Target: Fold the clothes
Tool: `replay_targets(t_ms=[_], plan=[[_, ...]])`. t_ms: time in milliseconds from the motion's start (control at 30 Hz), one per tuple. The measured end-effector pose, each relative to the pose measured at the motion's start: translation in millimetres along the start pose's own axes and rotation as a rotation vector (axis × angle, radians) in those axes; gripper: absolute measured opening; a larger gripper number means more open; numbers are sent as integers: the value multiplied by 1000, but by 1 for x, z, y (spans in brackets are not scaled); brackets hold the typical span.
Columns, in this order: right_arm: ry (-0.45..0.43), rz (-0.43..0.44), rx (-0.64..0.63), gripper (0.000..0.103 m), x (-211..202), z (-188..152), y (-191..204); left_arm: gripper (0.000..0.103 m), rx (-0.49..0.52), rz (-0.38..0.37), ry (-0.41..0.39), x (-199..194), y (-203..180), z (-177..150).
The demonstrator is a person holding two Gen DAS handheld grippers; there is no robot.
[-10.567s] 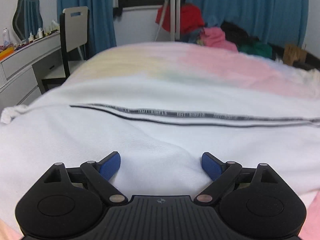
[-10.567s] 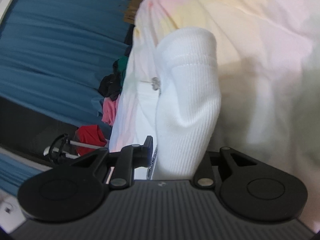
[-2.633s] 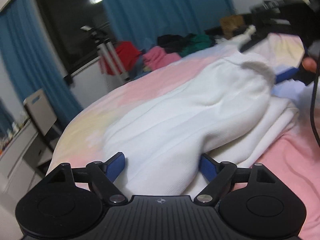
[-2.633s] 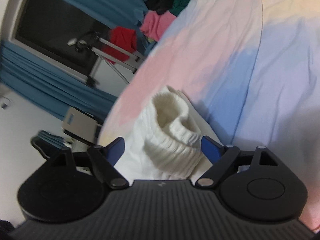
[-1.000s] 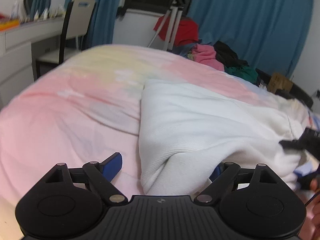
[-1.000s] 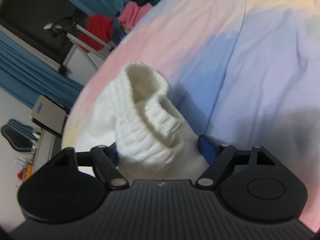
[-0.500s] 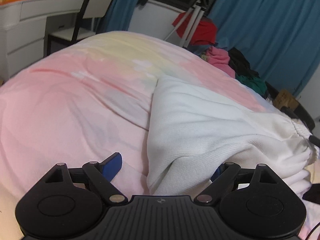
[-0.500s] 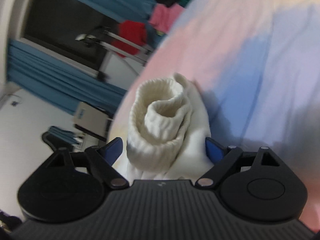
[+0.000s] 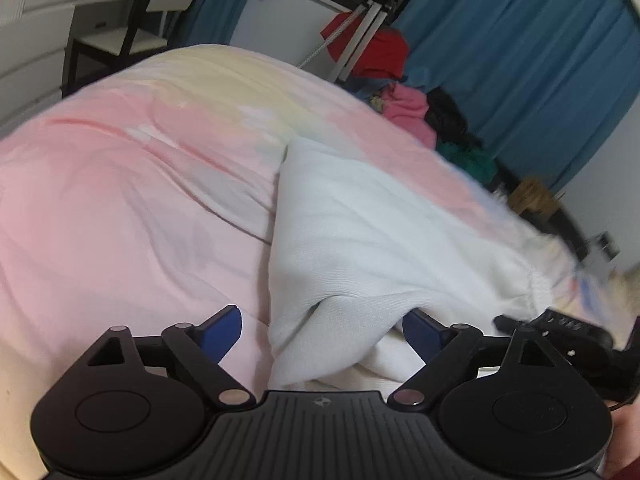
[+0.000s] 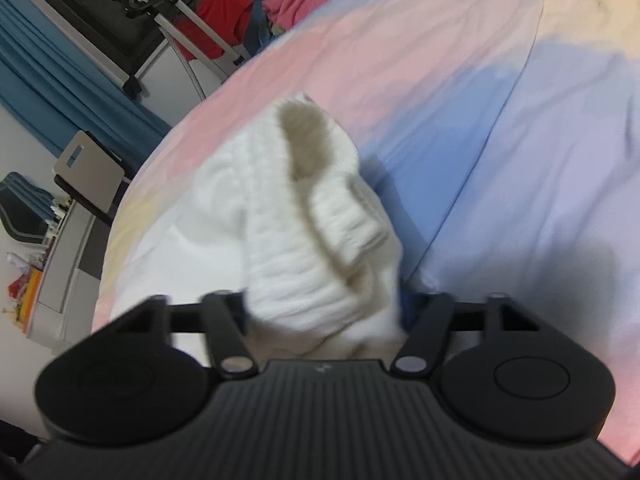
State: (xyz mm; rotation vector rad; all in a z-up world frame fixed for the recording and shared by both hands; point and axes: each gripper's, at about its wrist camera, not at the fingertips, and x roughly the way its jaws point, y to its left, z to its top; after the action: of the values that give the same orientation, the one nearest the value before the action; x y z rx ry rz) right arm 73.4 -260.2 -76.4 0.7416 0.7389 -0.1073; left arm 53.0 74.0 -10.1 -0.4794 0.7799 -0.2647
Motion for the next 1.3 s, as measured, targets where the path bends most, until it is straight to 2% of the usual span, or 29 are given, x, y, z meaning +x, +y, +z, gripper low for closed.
replay_targets(t_ms=[33, 100, 200, 333, 367, 400, 500, 800, 900, 1100, 1167, 1300], plan=[[-11, 2, -1, 47, -2, 1, 0, 92, -27, -36, -6, -3, 3, 1], [-32, 6, -2, 42, -5, 2, 1, 99, -92, -87, -30, -3, 11, 3], [-63, 13, -4, 41, -9, 5, 2, 99, -206, -84, -21, 15, 26, 6], [-105, 21, -7, 41, -16, 8, 4, 95, -419, -172, 107, 53, 53, 5], [-116, 23, -7, 41, -17, 9, 5, 92, -450, -192, 113, 57, 56, 5], [-124, 24, -8, 41, -18, 9, 5, 83, -455, -198, 108, 58, 56, 6], [-133, 23, -19, 41, -21, 2, 7, 68, -439, -200, 101, 59, 53, 6], [-175, 56, -23, 40, -39, 0, 10, 46, -318, -177, 57, 41, 33, 12], [-188, 83, 4, 39, -53, 4, 10, 43, -235, -174, 55, 32, 18, 20], [-216, 135, 59, 38, -82, 14, 9, 39, -195, -220, 43, 16, -24, 45], [-235, 138, 80, 38, -96, 27, 8, 38, -185, -247, 40, 15, -44, 54], [-294, 130, 122, 38, -129, 71, -7, 37, -160, -302, 60, 40, -110, 80]])
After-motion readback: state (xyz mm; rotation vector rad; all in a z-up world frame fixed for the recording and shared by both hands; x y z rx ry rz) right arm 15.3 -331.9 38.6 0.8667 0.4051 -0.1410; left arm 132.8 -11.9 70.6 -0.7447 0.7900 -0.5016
